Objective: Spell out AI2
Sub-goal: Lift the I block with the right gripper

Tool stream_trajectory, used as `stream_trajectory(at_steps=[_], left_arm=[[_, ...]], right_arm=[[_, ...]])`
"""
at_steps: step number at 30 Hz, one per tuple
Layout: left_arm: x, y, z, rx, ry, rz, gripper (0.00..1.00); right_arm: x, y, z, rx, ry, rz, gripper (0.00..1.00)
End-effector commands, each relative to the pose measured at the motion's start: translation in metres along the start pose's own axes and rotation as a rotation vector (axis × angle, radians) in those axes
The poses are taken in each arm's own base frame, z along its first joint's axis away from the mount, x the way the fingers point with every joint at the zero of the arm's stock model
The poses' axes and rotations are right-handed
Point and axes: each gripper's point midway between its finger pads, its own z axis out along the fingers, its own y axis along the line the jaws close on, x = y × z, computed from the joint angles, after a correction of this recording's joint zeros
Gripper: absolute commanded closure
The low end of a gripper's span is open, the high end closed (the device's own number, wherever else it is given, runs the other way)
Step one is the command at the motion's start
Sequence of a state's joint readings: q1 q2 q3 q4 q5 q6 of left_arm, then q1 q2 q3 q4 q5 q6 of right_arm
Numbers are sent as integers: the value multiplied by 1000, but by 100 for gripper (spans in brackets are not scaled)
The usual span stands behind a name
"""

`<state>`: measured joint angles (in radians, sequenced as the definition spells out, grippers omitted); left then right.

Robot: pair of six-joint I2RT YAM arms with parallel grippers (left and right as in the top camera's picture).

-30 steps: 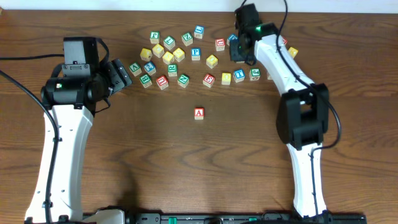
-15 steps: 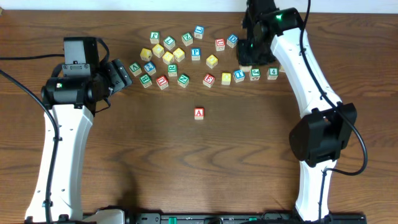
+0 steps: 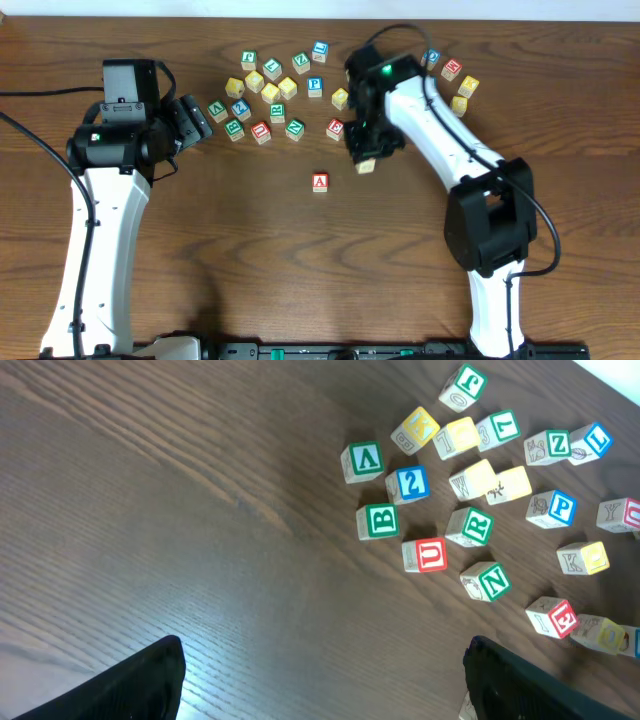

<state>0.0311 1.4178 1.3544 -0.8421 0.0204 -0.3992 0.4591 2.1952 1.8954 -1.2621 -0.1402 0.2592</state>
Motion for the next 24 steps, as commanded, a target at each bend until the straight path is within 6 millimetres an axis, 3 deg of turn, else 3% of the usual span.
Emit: stream_trajectory(at_steps=[1, 11, 24], left_arm=[[-1, 2, 2, -10, 1, -4, 12], [-1, 2, 2, -9, 1, -4, 12], [-1, 2, 2, -9, 1, -4, 12]], right_arm=[[14, 13, 26, 6, 35, 17, 90], [15, 22, 62, 95, -42, 55, 90], [13, 25, 69, 132, -84, 79, 90]])
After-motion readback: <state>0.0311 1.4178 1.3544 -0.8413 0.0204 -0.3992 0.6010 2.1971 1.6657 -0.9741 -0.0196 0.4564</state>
